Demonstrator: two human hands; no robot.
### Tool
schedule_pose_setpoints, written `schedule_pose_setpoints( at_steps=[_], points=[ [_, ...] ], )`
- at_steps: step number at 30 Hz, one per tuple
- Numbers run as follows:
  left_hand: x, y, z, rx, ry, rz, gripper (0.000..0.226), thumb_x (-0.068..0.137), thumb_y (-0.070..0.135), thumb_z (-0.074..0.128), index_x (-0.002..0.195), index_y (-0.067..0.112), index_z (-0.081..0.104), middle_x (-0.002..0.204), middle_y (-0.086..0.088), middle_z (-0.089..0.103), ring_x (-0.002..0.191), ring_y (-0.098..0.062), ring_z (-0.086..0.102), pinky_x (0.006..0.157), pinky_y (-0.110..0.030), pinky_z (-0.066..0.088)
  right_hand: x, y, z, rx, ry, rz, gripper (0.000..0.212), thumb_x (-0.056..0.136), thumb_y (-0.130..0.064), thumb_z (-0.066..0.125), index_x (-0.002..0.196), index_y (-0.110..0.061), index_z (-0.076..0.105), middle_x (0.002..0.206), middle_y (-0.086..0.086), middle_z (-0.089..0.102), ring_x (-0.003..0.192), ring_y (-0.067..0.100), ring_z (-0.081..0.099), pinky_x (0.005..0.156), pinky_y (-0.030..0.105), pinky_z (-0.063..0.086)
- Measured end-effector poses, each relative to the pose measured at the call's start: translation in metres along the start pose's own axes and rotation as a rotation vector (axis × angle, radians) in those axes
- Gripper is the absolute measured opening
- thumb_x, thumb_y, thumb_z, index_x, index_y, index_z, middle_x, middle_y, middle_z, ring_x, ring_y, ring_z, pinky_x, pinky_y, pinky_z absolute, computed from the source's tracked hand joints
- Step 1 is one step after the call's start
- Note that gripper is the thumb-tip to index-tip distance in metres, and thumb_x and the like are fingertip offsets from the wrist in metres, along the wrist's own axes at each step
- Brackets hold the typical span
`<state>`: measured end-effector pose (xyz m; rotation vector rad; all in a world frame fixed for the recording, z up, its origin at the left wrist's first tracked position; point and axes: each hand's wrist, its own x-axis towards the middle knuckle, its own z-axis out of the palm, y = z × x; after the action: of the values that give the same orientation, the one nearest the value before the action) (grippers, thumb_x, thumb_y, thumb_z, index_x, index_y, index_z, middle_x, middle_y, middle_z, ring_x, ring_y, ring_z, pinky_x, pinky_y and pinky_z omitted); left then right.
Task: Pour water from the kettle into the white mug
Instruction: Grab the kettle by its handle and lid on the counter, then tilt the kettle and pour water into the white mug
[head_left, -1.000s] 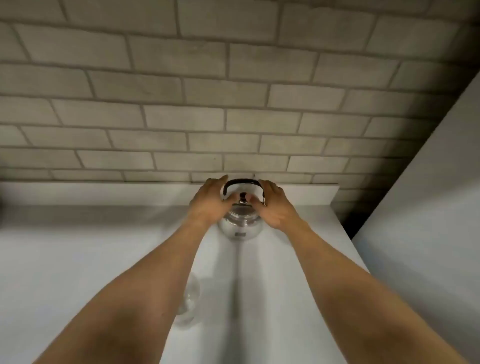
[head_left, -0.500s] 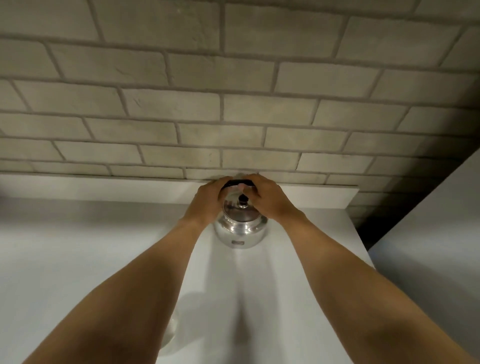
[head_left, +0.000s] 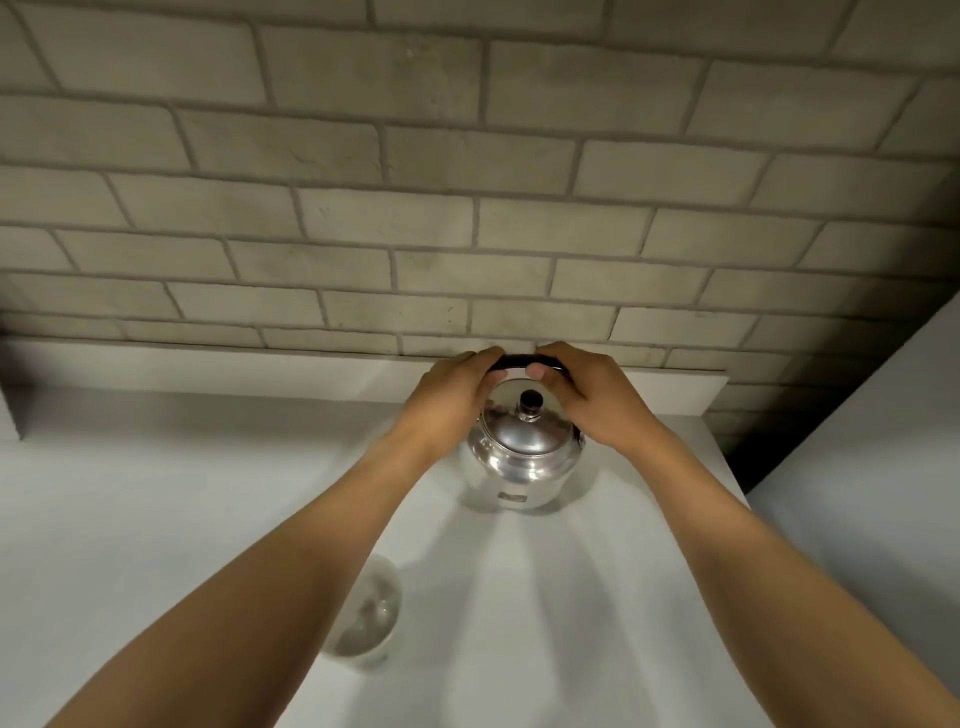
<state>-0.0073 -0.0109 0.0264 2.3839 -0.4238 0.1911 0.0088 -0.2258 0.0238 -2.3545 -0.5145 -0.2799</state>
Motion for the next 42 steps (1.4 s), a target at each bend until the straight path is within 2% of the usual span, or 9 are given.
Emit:
schedule_pose_setpoints(
  at_steps=[6, 10, 17, 22, 26, 29, 33, 37, 42],
  points=[
    [-0.073, 0.048, -0.025, -0.014, 0.051, 0.104, 0.019, 0.106, 0.027, 0.050, 0.116, 0.018, 0.065, 0.093, -0.002, 0.068, 0.086, -0.024, 0.065, 0.075, -0.039, 0.051, -0.059, -0.056, -0.030, 0.015, 0.092, -0.056, 0.028, 0.097, -0.056, 0.058, 0.105, -0.034, 0.072, 0.084, -0.024, 0.072, 0.082, -0.003, 0.066, 0.068, 0.008, 0.043],
    [-0.128, 0.061, -0.027, -0.086, 0.073, 0.091, 0.022, 0.107, 0.030, 0.050, 0.119, 0.021, 0.065, 0.093, 0.002, 0.069, 0.085, -0.018, 0.063, 0.077, -0.036, 0.049, -0.100, -0.081, -0.030, -0.029, 0.114, -0.029, 0.036, 0.089, -0.069, 0.061, 0.096, -0.035, 0.074, 0.078, -0.016, 0.074, 0.076, 0.005, 0.068, 0.065, 0.019, 0.050],
    [-0.204, 0.066, -0.005, -0.123, 0.212, 0.082, 0.038, 0.105, 0.034, 0.058, 0.141, 0.022, 0.057, 0.129, 0.003, 0.059, 0.114, -0.014, 0.061, 0.097, -0.032, 0.054, -0.156, -0.101, -0.018, -0.067, 0.134, -0.035, 0.035, 0.091, -0.066, 0.063, 0.090, -0.032, 0.073, 0.068, -0.017, 0.070, 0.069, 0.009, 0.067, 0.062, 0.024, 0.049],
    [-0.261, 0.059, 0.023, 0.193, 0.262, 0.343, 0.040, 0.101, 0.039, 0.062, 0.134, 0.017, 0.064, 0.137, -0.004, 0.063, 0.121, -0.026, 0.057, 0.100, -0.036, 0.050, -0.173, -0.114, -0.019, -0.073, 0.104, -0.025, 0.039, 0.091, -0.067, 0.061, 0.091, -0.031, 0.074, 0.070, -0.018, 0.070, 0.067, 0.008, 0.066, 0.059, 0.017, 0.046],
    [-0.276, 0.061, 0.042, 0.313, 0.169, 0.282, 0.052, 0.102, 0.043, 0.057, 0.146, 0.017, 0.057, 0.151, -0.006, 0.057, 0.136, -0.035, 0.054, 0.100, -0.052, 0.053, -0.171, -0.128, -0.023, -0.115, 0.067, -0.043, 0.039, 0.092, -0.066, 0.061, 0.093, -0.030, 0.075, 0.062, -0.013, 0.066, 0.067, 0.010, 0.065, 0.059, 0.021, 0.048],
    [-0.277, 0.065, 0.047, 0.343, 0.218, 0.225, 0.050, 0.103, 0.042, 0.056, 0.148, 0.019, 0.056, 0.152, -0.004, 0.057, 0.136, -0.037, 0.054, 0.099, -0.053, 0.053, -0.166, -0.138, -0.027, -0.163, 0.030, -0.062, 0.042, 0.093, -0.062, 0.061, 0.100, -0.024, 0.078, 0.063, -0.016, 0.065, 0.071, 0.004, 0.064, 0.057, 0.011, 0.041],
    [-0.273, 0.067, 0.046, 0.252, 0.322, 0.194, 0.044, 0.104, 0.035, 0.051, 0.142, 0.017, 0.062, 0.145, -0.008, 0.063, 0.130, -0.031, 0.050, 0.104, -0.050, 0.052, -0.156, -0.151, -0.030, -0.200, -0.019, -0.075, 0.041, 0.094, -0.059, 0.062, 0.103, -0.023, 0.078, 0.065, -0.015, 0.065, 0.063, 0.004, 0.062, 0.056, 0.007, 0.038],
    [-0.270, 0.066, 0.043, 0.038, 0.264, 0.142, 0.046, 0.106, 0.029, 0.054, 0.150, 0.014, 0.053, 0.157, -0.012, 0.050, 0.142, -0.029, 0.046, 0.116, -0.046, 0.043, -0.144, -0.164, -0.030, -0.244, -0.050, -0.134, 0.044, 0.094, -0.062, 0.059, 0.102, -0.022, 0.078, 0.074, -0.006, 0.073, 0.069, 0.014, 0.065, 0.065, 0.034, 0.052],
    [-0.266, 0.060, 0.042, -0.187, 0.187, 0.024, 0.048, 0.108, 0.023, 0.053, 0.156, 0.021, 0.044, 0.168, -0.006, 0.031, 0.156, -0.029, 0.027, 0.125, -0.040, 0.030, -0.124, -0.177, -0.025, -0.320, -0.114, -0.181, 0.058, 0.091, -0.072, 0.051, 0.103, -0.023, 0.078, 0.066, -0.003, 0.071, 0.063, 0.016, 0.064, 0.064, 0.038, 0.054]
  ],
)
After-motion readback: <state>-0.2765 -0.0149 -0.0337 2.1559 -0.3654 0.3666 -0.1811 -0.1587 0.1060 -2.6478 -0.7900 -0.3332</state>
